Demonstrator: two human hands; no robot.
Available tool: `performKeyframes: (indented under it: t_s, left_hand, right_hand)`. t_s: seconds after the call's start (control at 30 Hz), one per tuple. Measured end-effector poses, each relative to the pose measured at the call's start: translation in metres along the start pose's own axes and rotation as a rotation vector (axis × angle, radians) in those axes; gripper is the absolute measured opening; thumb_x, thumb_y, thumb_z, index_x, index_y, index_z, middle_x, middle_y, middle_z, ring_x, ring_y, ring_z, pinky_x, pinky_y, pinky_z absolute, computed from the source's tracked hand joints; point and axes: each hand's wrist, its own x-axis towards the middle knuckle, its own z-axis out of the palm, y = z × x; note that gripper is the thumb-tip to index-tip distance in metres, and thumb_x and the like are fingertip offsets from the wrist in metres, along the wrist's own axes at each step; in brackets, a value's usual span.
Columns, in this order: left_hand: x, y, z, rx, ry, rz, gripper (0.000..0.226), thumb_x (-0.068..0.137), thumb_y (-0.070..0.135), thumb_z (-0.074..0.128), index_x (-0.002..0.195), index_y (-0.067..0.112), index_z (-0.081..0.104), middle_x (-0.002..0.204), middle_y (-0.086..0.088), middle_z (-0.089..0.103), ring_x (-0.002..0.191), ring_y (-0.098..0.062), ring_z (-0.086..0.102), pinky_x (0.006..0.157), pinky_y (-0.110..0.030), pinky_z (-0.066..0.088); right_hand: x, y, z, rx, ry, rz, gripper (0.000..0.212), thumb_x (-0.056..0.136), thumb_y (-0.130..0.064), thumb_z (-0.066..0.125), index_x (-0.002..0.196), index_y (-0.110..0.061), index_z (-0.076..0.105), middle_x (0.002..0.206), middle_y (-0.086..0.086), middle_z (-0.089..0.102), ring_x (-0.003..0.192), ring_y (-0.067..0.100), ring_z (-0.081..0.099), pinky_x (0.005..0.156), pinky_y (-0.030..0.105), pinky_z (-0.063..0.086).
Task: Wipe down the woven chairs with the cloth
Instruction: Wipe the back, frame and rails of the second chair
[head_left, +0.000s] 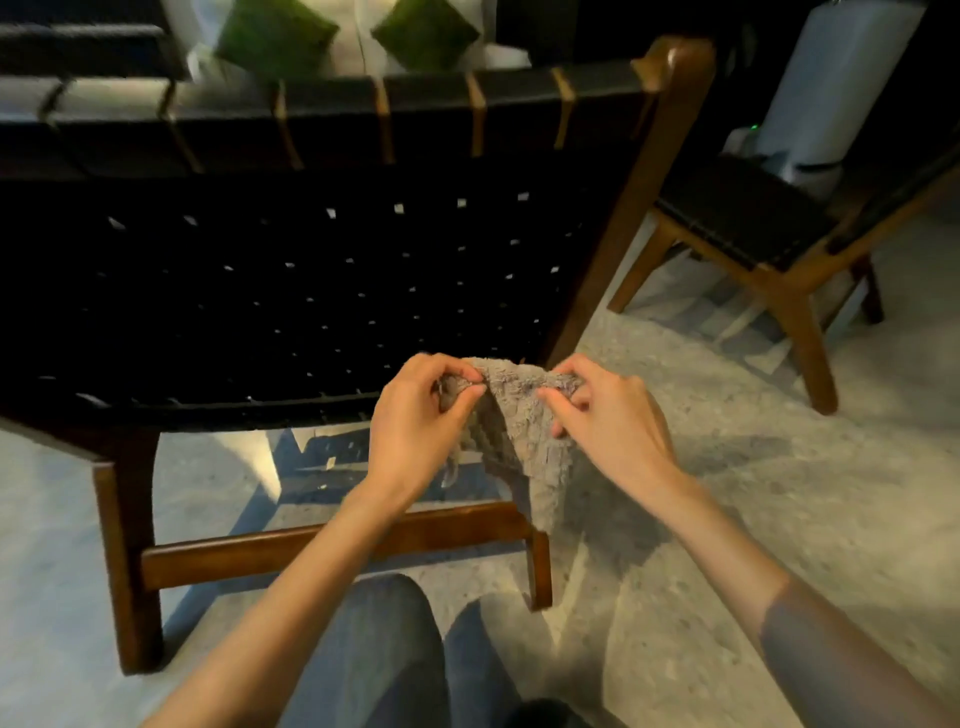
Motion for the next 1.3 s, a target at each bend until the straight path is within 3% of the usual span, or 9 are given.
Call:
performKeyframes:
  t_s: [0.17,0.27,0.47,0.6,0.73,0.87,0.97,1.13,1.3]
  left_hand:
    - [0.035,0.041,-0.045,-0.044,0.141,0.13,0.012,0.09,0.026,0.063,0.1,0.019,0.066,0.085,0.004,0.056,0.065,-0.005,0.045,0.06,-0.015,0.033]
    - [0.045,0.055,-0.062,-0.108,0.197,0.155,0.007,0.089,0.025,0.066,0.095,0.027,0.064,0.076,0.018,0.051,0.067,0.005,0.047,0.06,-0.008,0.033]
    - [0.041,0.046,-0.065,-0.026,0.143,0.08,0.031,0.079,0.041,0.073,0.101,0.029,0.056,0.092,0.017,0.058,0.095,-0.013,0.057,0.083,-0.037,0.045]
    - [0.03,0.043,-0.055,0.191,0.161,0.21,0.022,0.079,0.04,0.073,0.094,0.025,0.067,0.08,0.017,0.049,0.086,-0.009,0.039,0.073,-0.027,0.017]
    - [0.029,0.043,-0.042,0.054,-0.034,0.209,0.022,0.088,0.029,0.065,0.107,0.019,0.067,0.097,0.011,0.063,0.092,-0.007,0.055,0.078,-0.008,0.035]
    - [0.023,0.04,-0.029,0.004,-0.2,0.25,0.036,0.094,0.019,0.055,0.131,0.02,0.056,0.133,0.01,0.051,0.116,0.008,0.042,0.093,-0.002,0.032]
    - [0.024,0.039,-0.028,-0.153,-0.344,0.193,0.043,0.098,0.012,0.045,0.137,0.029,0.045,0.142,0.024,0.033,0.125,0.02,0.025,0.1,0.0,0.024]
    - [0.032,0.027,-0.047,-0.286,-0.202,0.085,0.04,0.098,0.01,0.045,0.126,0.037,0.051,0.128,0.023,0.051,0.119,0.013,0.044,0.098,-0.005,0.035]
    - [0.044,0.022,-0.061,-0.41,-0.135,-0.012,0.036,0.099,0.015,0.045,0.128,0.035,0.048,0.132,0.017,0.053,0.11,0.004,0.056,0.088,-0.014,0.047]
  right_hand:
    - [0.016,-0.05,-0.055,0.064,0.282,-0.049,0.016,0.087,-0.042,0.065,0.096,-0.028,0.064,0.058,-0.014,0.061,0.057,0.0,0.058,0.051,0.023,0.046]
    - [0.024,-0.068,-0.074,-0.042,0.44,-0.101,0.019,0.082,-0.04,0.07,0.086,-0.021,0.067,0.08,-0.008,0.047,0.079,0.006,0.042,0.056,0.018,0.031]
    - [0.024,-0.061,-0.07,-0.342,0.248,-0.052,0.031,0.094,-0.043,0.05,0.076,-0.018,0.051,0.06,-0.003,0.047,0.065,0.024,0.052,0.059,0.033,0.038]
    - [0.021,-0.052,-0.056,0.065,0.119,0.12,0.035,0.099,-0.031,0.045,0.069,-0.013,0.043,0.058,-0.001,0.04,0.055,0.016,0.04,0.05,0.032,0.024]
    - [0.024,-0.065,-0.053,0.624,0.002,0.27,0.025,0.099,-0.023,0.043,0.084,-0.005,0.05,0.079,0.008,0.052,0.072,0.015,0.052,0.061,0.028,0.036]
    - [0.023,-0.07,-0.047,1.083,-0.101,0.351,0.016,0.096,-0.035,0.051,0.107,-0.023,0.057,0.117,0.001,0.063,0.108,0.012,0.06,0.089,0.036,0.05]
    - [0.021,-0.072,-0.038,0.932,0.093,0.311,0.03,0.091,-0.03,0.062,0.117,-0.016,0.054,0.116,0.002,0.063,0.11,0.015,0.06,0.093,0.034,0.049]
    - [0.022,-0.089,-0.028,0.686,0.648,0.054,0.012,0.09,-0.02,0.064,0.1,-0.022,0.056,0.095,-0.007,0.065,0.089,0.004,0.062,0.076,0.019,0.051]
    - [0.049,-0.105,-0.001,0.379,0.812,-0.132,0.024,0.088,-0.015,0.063,0.108,-0.003,0.062,0.129,0.011,0.054,0.125,0.01,0.042,0.105,0.011,0.029]
